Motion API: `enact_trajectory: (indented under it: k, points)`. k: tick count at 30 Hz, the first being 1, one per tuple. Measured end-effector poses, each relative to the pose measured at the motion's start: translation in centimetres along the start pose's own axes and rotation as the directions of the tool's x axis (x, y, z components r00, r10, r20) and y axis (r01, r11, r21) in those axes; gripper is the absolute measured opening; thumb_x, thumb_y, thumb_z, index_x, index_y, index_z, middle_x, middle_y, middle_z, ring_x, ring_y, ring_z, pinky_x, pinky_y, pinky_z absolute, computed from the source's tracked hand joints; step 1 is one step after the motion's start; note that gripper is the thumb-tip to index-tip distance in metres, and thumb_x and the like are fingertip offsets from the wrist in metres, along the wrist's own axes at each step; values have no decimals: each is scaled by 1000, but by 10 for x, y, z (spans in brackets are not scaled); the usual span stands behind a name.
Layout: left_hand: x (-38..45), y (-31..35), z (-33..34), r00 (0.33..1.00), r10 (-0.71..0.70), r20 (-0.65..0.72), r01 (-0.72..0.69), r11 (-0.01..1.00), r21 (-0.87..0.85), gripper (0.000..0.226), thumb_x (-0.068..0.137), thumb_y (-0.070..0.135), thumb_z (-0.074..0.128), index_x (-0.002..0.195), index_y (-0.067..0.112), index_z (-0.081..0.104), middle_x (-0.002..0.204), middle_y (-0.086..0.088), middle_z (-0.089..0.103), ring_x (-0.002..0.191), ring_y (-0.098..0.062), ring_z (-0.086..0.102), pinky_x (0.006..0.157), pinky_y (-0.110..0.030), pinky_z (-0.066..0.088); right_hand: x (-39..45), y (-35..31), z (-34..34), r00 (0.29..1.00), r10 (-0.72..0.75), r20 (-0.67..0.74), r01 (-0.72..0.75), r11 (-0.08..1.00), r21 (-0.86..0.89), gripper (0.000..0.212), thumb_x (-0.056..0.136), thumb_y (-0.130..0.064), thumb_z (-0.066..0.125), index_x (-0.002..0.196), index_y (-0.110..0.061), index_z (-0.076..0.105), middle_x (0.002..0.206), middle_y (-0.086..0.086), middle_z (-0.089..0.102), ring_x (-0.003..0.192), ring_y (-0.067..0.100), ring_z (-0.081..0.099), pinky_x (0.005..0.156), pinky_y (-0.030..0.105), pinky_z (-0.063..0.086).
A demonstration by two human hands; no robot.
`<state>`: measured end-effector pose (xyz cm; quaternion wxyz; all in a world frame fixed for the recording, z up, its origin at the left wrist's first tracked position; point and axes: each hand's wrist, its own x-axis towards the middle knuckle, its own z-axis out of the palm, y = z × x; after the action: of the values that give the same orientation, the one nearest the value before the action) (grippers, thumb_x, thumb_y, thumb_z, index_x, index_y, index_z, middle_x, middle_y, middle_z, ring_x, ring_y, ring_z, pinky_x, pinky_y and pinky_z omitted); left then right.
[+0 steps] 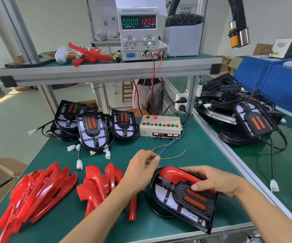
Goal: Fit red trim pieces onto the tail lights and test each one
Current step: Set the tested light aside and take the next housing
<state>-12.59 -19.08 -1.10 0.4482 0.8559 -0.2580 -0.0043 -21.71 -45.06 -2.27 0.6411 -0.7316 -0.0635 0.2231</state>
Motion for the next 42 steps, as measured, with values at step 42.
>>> enact_trajectory:
  k: [42]
  points:
    - [1,4,25,838,-232,493,534,532,-657,22,100,16,55,113,9,71,104,-13,71,90,-22,66,82,-31,54,0,-2,18,927,-194,-322,153,977,-149,37,90,-45,70,127,-45,69,129,-11,71,120,10,67,97,25,54]
